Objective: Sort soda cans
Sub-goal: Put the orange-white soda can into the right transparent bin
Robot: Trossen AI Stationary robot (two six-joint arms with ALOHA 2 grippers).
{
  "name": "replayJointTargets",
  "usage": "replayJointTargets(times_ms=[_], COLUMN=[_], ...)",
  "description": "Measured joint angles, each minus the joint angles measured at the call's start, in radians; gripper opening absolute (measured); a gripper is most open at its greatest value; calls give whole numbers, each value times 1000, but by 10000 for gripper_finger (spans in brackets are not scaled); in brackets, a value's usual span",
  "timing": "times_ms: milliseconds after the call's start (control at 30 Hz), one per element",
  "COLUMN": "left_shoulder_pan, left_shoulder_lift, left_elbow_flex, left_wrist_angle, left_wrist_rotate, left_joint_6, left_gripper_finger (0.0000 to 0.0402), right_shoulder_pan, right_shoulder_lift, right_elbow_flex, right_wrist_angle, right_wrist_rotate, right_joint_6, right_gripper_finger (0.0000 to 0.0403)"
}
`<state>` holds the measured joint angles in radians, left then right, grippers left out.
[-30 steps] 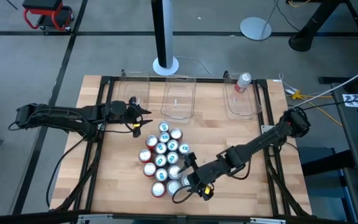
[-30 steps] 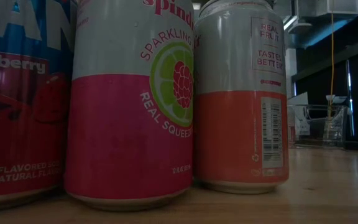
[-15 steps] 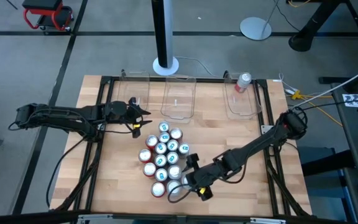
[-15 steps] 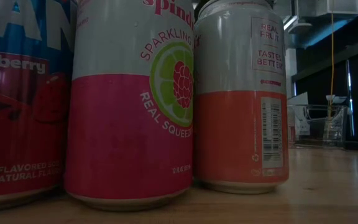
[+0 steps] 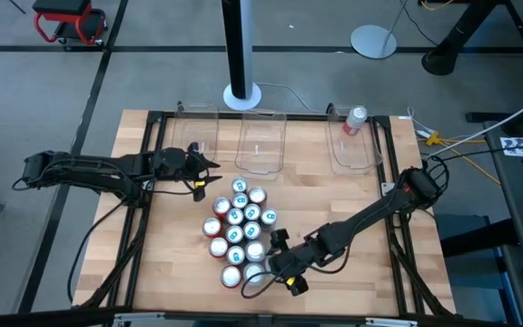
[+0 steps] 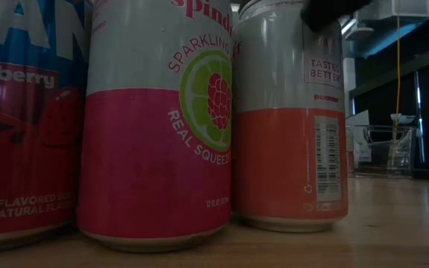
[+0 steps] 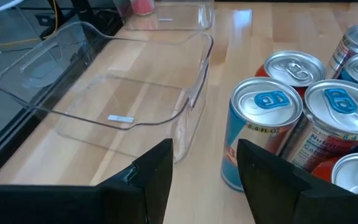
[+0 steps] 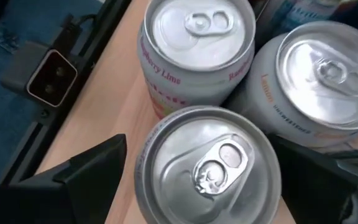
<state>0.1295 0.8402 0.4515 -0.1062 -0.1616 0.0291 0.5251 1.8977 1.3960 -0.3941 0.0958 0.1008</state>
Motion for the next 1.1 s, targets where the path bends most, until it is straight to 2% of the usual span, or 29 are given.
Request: replayJointTargets(times_ms=[167,400,733,1100], left_shoulder_pan=[0,0,0,0], left_shoulder_lift=[0,0,0,0], left_elbow_flex=[0,0,0,0], left_wrist_angle=[-9,-12,-12,-11], left_wrist_rotate=[0,0,0,0], left_joint_6=[-3,-3,0,0], left_gripper_finger=[169,169,169,169], right_shoulder_pan=[0,0,12,18], right_shoulder_lift=[0,0,-21,-174], right_elbow_flex=[0,0,-1,-2], right_wrist_angle=[-3,-10,-50,-244], right_wrist_rotate=[27,42,85,210], right_joint_6=[-1,-3,-49,-49], right_gripper_finger=[361,292,298,292])
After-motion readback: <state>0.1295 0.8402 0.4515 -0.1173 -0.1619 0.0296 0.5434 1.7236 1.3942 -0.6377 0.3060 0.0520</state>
